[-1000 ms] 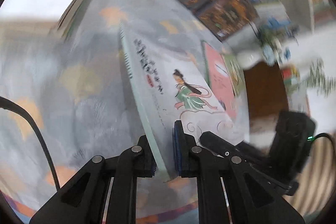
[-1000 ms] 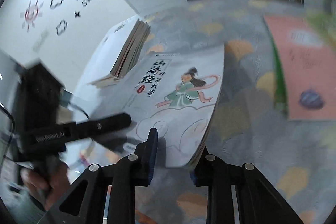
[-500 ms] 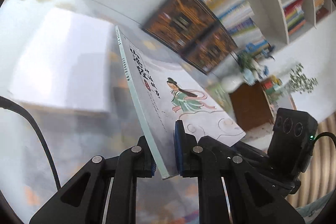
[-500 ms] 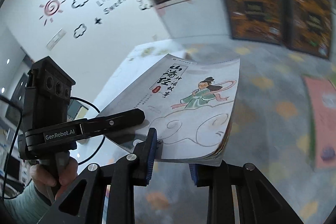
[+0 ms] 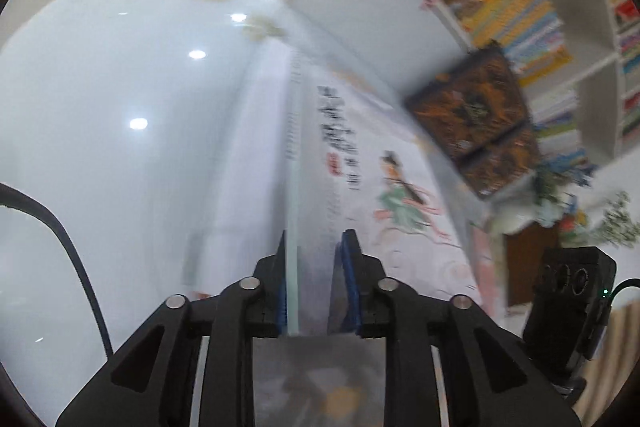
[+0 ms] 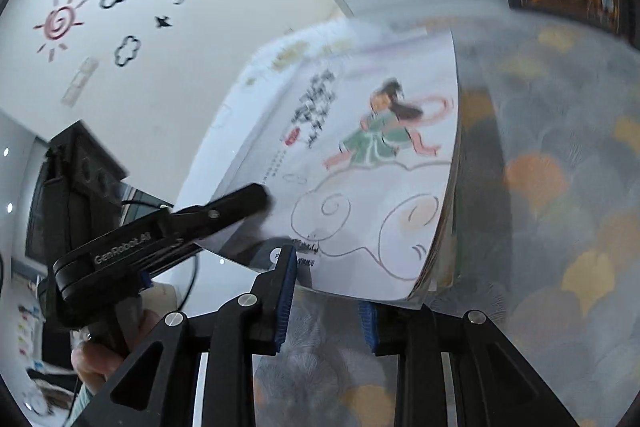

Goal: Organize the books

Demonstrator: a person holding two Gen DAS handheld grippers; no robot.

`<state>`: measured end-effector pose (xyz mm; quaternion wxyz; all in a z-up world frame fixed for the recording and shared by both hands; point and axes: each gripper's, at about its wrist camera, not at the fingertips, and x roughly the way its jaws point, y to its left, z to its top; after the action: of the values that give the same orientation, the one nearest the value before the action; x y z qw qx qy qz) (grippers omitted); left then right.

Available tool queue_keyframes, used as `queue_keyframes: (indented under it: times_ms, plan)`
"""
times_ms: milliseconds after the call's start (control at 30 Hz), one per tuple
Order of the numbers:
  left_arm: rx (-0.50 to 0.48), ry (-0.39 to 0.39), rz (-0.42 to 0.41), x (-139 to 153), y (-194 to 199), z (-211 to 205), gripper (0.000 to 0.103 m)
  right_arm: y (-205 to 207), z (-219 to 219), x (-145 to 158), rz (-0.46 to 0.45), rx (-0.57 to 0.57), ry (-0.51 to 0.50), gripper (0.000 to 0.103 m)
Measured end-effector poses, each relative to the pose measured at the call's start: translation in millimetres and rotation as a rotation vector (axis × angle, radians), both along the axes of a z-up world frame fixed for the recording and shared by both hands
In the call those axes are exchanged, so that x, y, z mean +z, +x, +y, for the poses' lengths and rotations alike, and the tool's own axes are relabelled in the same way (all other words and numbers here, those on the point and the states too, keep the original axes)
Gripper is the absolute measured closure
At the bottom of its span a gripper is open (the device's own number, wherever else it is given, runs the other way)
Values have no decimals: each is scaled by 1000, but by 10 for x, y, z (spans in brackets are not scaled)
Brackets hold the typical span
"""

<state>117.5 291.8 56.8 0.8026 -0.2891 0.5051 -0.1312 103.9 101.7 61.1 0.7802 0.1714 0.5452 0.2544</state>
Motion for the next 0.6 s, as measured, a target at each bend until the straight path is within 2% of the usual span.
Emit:
queue_keyframes:
  times_ms: [167, 367, 500, 600]
  plan:
    - [68, 8, 23, -47, -257, 194, 76, 82, -65, -115, 62, 2, 36, 76]
    - [138, -3, 42, -33, -822, 218, 76, -237, -313, -106, 92, 108, 23, 75]
    - [135, 1, 57, -24, -1266, -103, 75, -613, -708, -125, 107, 153, 18, 73]
    - [74, 47, 56, 13, -1469, -551, 67, -901, -1159, -122, 101, 136, -21, 72]
